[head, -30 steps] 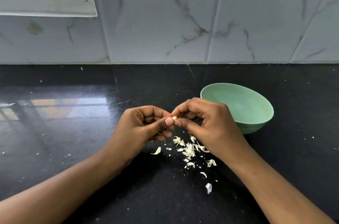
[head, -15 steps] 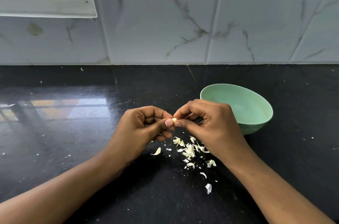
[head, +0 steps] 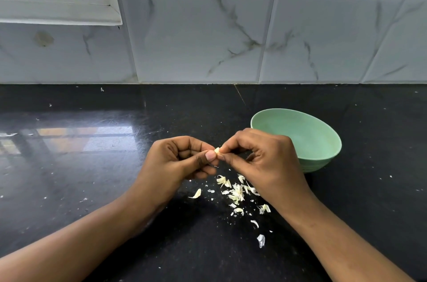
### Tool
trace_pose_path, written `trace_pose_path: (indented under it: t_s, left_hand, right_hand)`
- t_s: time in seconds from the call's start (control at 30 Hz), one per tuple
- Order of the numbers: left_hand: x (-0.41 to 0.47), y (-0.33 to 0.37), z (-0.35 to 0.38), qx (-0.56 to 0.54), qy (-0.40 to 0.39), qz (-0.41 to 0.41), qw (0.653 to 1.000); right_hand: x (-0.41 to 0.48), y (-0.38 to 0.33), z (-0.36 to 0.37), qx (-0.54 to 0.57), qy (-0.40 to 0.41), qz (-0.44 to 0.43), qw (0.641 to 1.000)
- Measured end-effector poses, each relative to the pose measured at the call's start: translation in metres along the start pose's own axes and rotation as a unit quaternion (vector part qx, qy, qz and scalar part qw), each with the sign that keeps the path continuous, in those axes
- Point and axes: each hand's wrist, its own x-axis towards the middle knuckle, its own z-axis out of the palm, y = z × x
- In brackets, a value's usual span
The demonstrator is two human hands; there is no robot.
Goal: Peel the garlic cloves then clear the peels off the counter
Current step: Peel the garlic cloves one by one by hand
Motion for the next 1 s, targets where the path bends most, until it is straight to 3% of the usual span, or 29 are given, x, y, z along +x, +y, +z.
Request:
trace_pose_path:
  t_s: [0.2, 0.4, 0.63, 1.0]
  left_hand:
    - [0.0, -0.002, 0.001, -0.002, 0.017, 0.003, 1.0]
    - [-0.001, -0.002, -0.001, 0.039, 0.047, 0.048, 0.997]
    - [-0.004, -0.003, 0.0, 0.142, 0.068, 0.111, 0.981]
    - [-0.006, -0.003, -0.002, 0.201, 0.082, 0.19, 0.957]
  right_hand:
    - [0.001, 0.002, 0.004, 0.013, -0.042, 0.057, 0.997]
    - [0.001, -0.002, 0.0, 0.135, -0.061, 0.174, 0.974]
    - [0.001, -0.003, 0.003, 0.13, -0.055, 0.187, 0.972]
    - [0.0, -0.004, 0.014, 0.115, -0.03, 0.173, 0.978]
